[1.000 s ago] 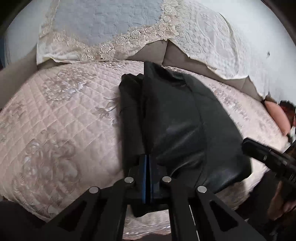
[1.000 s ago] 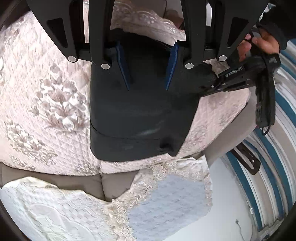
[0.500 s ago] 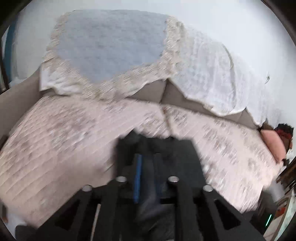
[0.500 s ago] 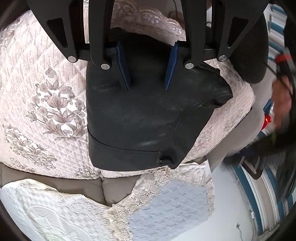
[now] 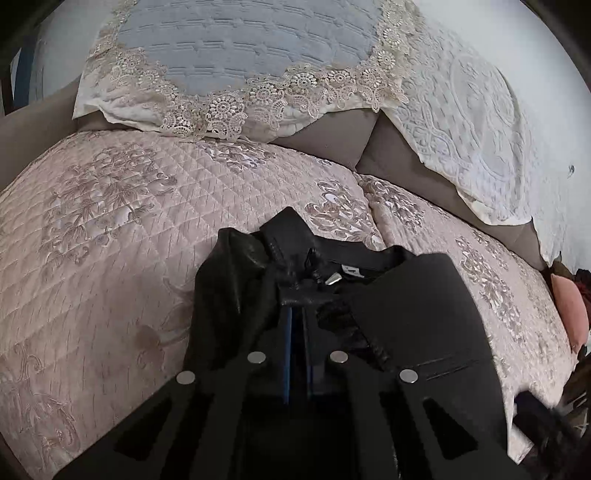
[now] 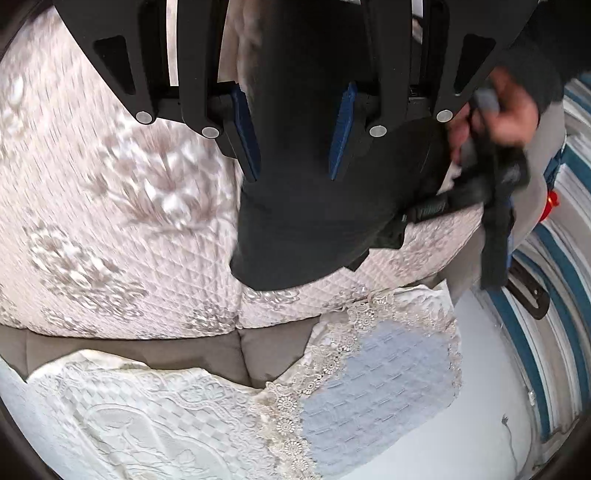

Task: Fold large clothes
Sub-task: 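Grasp the folded jacket bundle with both grippers and tuck its edges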

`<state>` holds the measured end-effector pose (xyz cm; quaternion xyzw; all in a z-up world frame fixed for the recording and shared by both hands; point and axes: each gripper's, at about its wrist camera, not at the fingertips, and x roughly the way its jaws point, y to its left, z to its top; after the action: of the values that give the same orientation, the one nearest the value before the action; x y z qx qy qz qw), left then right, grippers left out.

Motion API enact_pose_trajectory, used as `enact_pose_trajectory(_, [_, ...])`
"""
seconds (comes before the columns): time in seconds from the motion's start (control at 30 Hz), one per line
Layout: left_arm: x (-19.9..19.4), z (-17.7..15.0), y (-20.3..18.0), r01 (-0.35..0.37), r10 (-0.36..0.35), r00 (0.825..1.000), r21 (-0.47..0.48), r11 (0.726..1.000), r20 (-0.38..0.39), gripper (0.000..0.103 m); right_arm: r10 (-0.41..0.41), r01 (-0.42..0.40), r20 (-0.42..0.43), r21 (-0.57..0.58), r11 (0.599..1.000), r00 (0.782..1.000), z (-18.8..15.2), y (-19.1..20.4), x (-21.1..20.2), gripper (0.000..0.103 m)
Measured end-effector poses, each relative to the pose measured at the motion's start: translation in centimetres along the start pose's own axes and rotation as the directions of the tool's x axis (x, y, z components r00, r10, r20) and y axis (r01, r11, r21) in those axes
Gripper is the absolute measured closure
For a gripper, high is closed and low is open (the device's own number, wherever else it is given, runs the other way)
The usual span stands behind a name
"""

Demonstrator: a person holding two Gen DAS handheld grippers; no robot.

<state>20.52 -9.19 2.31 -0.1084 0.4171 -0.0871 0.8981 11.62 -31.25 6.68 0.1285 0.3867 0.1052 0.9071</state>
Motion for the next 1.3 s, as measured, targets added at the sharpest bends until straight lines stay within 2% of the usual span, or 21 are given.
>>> enact_pose_trajectory(0.13, [0.7,0.0,-0.4,-0.016,0.016,1.0,0.016,1.0,-0.007,0.095,-0.014,0.014,-0.012,-0.002,1.0,1.0,1.7,0.2,3.2,0.065])
enact_pose_trajectory(0.23, [1.4,0.2,-0.1,0.001,-0.001,1.0,0.005,1.0,-0.02,0.095,-0.028,0.029,-0.054,0.019,0.999,0.998,0.6,-0.8,5.9,0.065])
enact_pose_trajectory(0.3, [1.8,0.2,-0.3,0.003,-0.003,1.0,0.015,1.0,-0.021,0.095,-0.026,0.027,-0.038,0.036,0.999,0.999,-0.4,-1.3,6.2,0.065])
enact_pose_trajectory(0.4, [2.4,0.0,-0.1,0.022,-0.022,0.999,0.004,1.0,-0.024,0.095,-0.05,0.05,-0.019,-0.001,0.999,0.999,-1.5,-1.0,6.9,0.065])
enact_pose_trajectory(0.6, [2.0,0.8,-0.3,0.042,-0.043,0.997,-0.007,0.999,-0.058,0.098,-0.05,0.05,-0.016,0.009,0.999,0.999,-1.4,-1.2,6.6,0.065])
enact_pose_trajectory(0.63, [1.6,1.2,-0.4,0.053,-0.054,0.996,-0.005,0.999,-0.07,0.097,-0.049,0.049,-0.033,0.019,0.999,0.998,-0.9,-1.4,6.3,0.065])
enact_pose_trajectory(0.7, [0.2,1.9,-0.4,0.079,-0.079,0.995,-0.006,0.997,-0.068,0.087,-0.055,0.056,-0.04,0.028,0.998,0.998,0.0,-1.4,5.1,0.065])
enact_pose_trajectory(0.73, [-0.7,2.2,-0.5,0.09,-0.09,0.995,0.004,0.996,-0.049,0.077,-0.051,0.052,-0.021,0.032,0.998,0.998,0.4,-1.3,4.2,0.065])
enact_pose_trajectory(0.77, [-1.8,2.3,-0.6,0.091,-0.09,0.995,0.013,0.996,-0.03,0.072,-0.041,0.041,0.004,0.033,0.999,0.999,0.7,-1.1,3.0,0.065])
enact_pose_trajectory(0.83, [-3.7,2.0,-0.9,0.126,-0.126,0.992,0.032,0.992,-0.002,0.067,-0.027,0.027,0.029,0.022,0.999,0.999,1.1,-0.5,1.4,0.065])
enact_pose_trajectory(0.93, [-5.3,0.3,-1.0,0.115,-0.116,0.993,0.096,0.989,-0.004,0.067,0.005,-0.005,0.019,-0.01,1.0,1.0,0.8,1.1,0.7,0.065])
enact_pose_trajectory(1.07, [-5.9,-3.1,0.8,0.081,-0.077,0.996,0.107,0.991,-0.045,0.064,0.035,-0.037,-0.04,-0.054,0.998,0.999,-1.3,2.8,1.2,0.065])
enact_pose_trajectory(1.17, [-6.1,-4.5,1.9,0.072,-0.069,0.997,0.103,0.992,-0.028,0.063,0.008,-0.016,-0.091,-0.088,0.996,0.996,-3.6,3.3,2.6,0.066])
enact_pose_trajectory(1.3, [-4.9,-5.0,1.3,0.027,-0.028,1.0,0.151,0.988,0.001,0.063,-0.012,0.003,-0.065,-0.137,0.991,0.998,-4.4,3.3,3.8,0.066])
